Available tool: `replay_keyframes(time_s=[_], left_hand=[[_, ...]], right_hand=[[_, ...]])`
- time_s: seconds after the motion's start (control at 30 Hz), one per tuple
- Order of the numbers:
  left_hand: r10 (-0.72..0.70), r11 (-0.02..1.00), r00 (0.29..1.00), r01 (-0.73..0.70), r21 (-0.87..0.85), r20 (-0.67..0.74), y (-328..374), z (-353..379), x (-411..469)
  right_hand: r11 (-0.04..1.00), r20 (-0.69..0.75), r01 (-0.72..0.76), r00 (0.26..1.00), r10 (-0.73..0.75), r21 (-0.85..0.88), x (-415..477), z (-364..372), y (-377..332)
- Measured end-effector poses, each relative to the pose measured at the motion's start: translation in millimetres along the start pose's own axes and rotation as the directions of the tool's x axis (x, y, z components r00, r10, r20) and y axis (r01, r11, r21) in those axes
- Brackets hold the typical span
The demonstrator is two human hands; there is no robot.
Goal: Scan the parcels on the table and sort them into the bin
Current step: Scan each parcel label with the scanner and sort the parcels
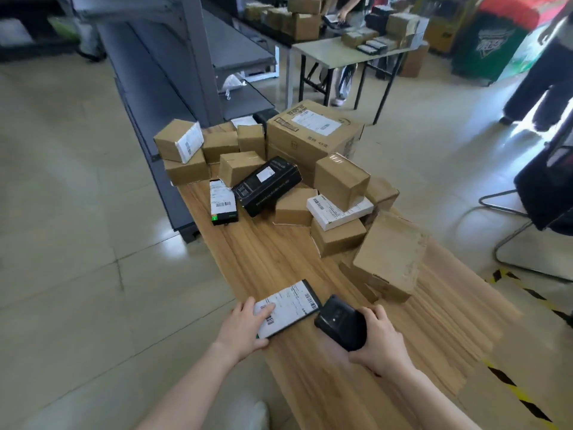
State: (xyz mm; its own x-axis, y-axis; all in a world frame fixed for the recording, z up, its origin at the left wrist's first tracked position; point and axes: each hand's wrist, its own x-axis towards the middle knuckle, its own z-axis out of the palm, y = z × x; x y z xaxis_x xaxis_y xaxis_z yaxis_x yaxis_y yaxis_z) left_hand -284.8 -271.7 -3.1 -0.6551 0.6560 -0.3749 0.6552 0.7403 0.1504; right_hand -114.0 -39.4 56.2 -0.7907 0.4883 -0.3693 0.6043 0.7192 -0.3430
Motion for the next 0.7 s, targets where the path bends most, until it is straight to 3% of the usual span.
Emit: replay_keyframes(time_s=[0.17,0.33,0.5,0.7], left_hand=[[-0.306,0.947,0.945,0.290,-0.136,-0.117,10.7,9.6,-82.7],[-0.617,0.765,0.774,0.549,-0.336,-0.139,25.6,48.9,-188.4],[-0.863,0.466,0.500,0.739,-0.486,-0.068,51.7,97.1,-313.2],[-0.986,0.110,0.158,0.834,-0.540,0.043,90.1,167.8,-456.3]], right_hand=[[0.973,0.055,0.230,0.971,-0.231,0.012,-2.6,-0.6,-13.9],[0.889,0.165,0.456,0.874,-0.456,0.045,-24.3,14.5,-49.2],[0.748,0.313,0.663,0.703,-0.639,0.037,-72.4,51.3,-101.8],[0.537,0.504,0.841,0.438,-0.745,0.063,-167.4,116.4,-160.6]])
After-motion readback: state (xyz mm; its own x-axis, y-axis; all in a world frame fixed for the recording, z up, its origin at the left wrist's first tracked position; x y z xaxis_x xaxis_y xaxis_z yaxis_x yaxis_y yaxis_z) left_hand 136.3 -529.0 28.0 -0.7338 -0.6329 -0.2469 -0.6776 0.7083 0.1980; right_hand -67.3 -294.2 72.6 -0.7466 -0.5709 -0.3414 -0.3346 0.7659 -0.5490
